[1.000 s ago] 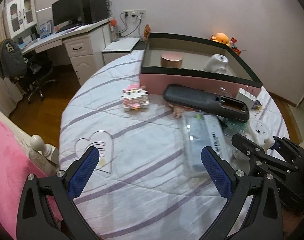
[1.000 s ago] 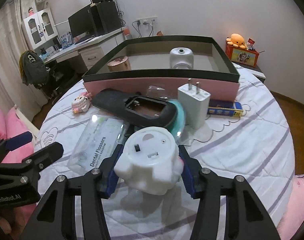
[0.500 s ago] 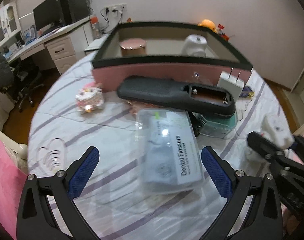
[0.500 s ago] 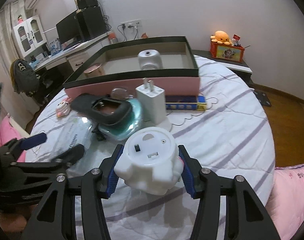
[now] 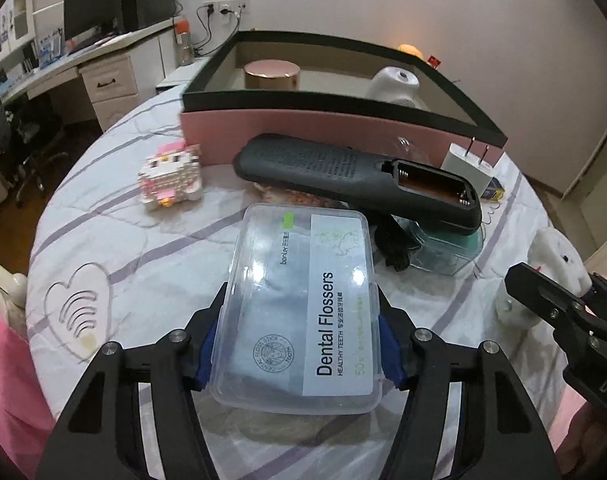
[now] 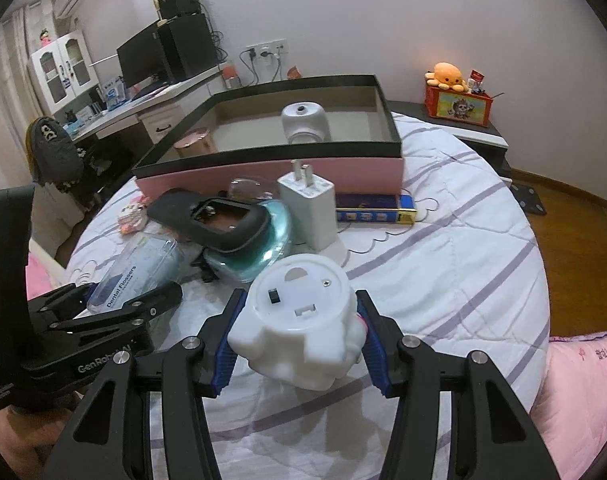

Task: Organize rigid objects
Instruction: 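Grasp the dental flossers box with the left tool while the right tool holds the white device, then place the flossers box and white device into the tray, open both tools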

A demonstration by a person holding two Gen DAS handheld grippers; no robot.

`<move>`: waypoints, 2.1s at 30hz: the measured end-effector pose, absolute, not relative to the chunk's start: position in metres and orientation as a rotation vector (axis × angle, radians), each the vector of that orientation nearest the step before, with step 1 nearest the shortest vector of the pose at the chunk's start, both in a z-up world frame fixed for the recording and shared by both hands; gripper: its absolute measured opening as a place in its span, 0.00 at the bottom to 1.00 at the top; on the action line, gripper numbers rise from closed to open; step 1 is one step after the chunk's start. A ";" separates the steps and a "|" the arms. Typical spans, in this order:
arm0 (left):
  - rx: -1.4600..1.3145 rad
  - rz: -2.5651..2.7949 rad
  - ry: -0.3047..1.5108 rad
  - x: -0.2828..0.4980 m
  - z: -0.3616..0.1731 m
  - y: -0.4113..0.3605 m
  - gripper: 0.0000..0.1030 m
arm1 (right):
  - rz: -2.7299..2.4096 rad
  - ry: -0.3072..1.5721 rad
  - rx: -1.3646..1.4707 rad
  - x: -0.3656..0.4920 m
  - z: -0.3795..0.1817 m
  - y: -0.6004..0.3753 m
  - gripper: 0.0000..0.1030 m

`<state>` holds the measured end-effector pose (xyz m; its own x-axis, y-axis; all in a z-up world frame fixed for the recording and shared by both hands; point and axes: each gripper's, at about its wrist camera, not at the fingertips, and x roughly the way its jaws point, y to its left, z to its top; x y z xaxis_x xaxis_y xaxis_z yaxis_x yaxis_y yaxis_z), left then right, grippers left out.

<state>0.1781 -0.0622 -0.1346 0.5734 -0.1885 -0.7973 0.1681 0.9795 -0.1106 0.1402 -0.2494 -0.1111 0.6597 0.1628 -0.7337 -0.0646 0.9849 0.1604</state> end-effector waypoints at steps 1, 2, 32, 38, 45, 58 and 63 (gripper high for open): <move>-0.022 -0.203 0.928 0.177 -0.132 -0.058 0.62 | 0.131 0.839 0.123 0.139 -0.110 -0.249 0.52; -0.022 -0.198 0.918 0.172 -0.126 -0.056 0.62 | 0.134 0.834 0.121 0.138 -0.107 -0.247 0.52; -0.009 -0.225 0.767 0.379 -0.038 -0.096 0.62 | 0.164 0.756 0.115 0.355 -0.040 -0.261 0.53; 0.022 -0.203 0.853 0.414 -0.071 -0.109 0.62 | 0.145 0.850 0.107 0.399 -0.073 -0.265 0.53; 0.050 -0.177 0.884 0.417 -0.082 -0.112 0.68 | 0.139 0.926 0.080 0.410 -0.095 -0.261 0.53; 0.057 -0.144 0.816 0.369 -0.047 -0.092 0.97 | 0.092 0.823 0.138 0.364 -0.064 -0.270 0.83; 0.036 -0.142 0.738 0.320 -0.017 -0.085 0.99 | 0.068 0.767 0.136 0.325 -0.043 -0.262 0.83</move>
<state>0.3203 -0.0848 -0.0169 0.7305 -0.1164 -0.6729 0.1414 0.9898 -0.0177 0.3255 -0.2617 -0.0425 0.7182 0.1107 -0.6870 -0.0113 0.9890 0.1476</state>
